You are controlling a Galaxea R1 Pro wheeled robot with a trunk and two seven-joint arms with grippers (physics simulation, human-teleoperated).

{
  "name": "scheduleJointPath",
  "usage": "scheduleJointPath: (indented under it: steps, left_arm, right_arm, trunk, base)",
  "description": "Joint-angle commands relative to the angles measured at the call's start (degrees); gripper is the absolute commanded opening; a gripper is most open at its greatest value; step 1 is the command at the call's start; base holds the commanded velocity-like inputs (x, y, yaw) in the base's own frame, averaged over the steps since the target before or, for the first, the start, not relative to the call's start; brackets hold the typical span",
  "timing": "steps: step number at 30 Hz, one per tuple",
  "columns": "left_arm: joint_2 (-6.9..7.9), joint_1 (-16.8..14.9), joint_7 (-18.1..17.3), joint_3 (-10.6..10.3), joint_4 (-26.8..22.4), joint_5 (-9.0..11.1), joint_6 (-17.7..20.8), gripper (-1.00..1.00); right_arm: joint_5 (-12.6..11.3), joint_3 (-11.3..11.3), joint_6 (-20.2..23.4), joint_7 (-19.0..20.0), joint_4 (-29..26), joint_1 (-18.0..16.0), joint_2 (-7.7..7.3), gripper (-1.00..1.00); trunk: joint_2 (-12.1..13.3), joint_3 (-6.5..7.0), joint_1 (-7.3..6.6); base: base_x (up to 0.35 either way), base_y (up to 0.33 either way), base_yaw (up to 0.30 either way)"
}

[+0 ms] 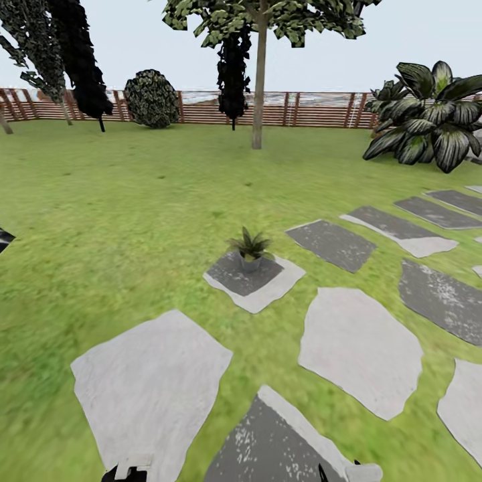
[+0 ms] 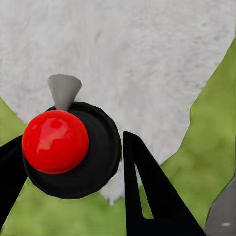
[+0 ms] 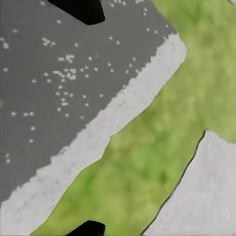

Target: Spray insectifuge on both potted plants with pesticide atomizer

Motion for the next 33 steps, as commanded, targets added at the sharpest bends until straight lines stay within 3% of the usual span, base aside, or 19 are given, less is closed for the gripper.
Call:
scheduleJointPath:
  steps: [1,11,21,33]
  left_arm:
    - [-0.01,0.0,0.1,0.1,0.0,0.0,-0.2,-1.0]
    - [-0.01,0.0,0.1,0.1,0.0,0.0,-0.2,-1.0]
    - [-0.01,0.0,0.1,0.1,0.1,0.0,-0.2,-1.0]
    - [-0.01,0.0,0.1,0.1,0.1,0.0,-0.2,-1.0]
  right_arm:
    - [-0.1,0.3,-0.2,-0.1,0.0,0.0,-0.04,1.0]
    - [-0.1,0.3,-0.2,-0.1,0.0,0.0,-0.04,1.0]
    - [-0.1,0.3,-0.2,-0.1,0.0,0.0,-0.04,1.0]
    - [-0.1,0.3,-0.2,-0.1,0.0,0.0,0.05,1.0]
  trunk:
    - [0.0,-0.04,0.03]
    - [0.0,-0.04,0.03]
    - [0.0,-0.04,0.03]
    - [0.0,-0.04,0.03]
  base:
    - [0.338,0.096,0.0]
    - [0.338,0.096,-0.019]
    - [0.338,0.096,-0.249]
    - [0.338,0.096,-0.01]
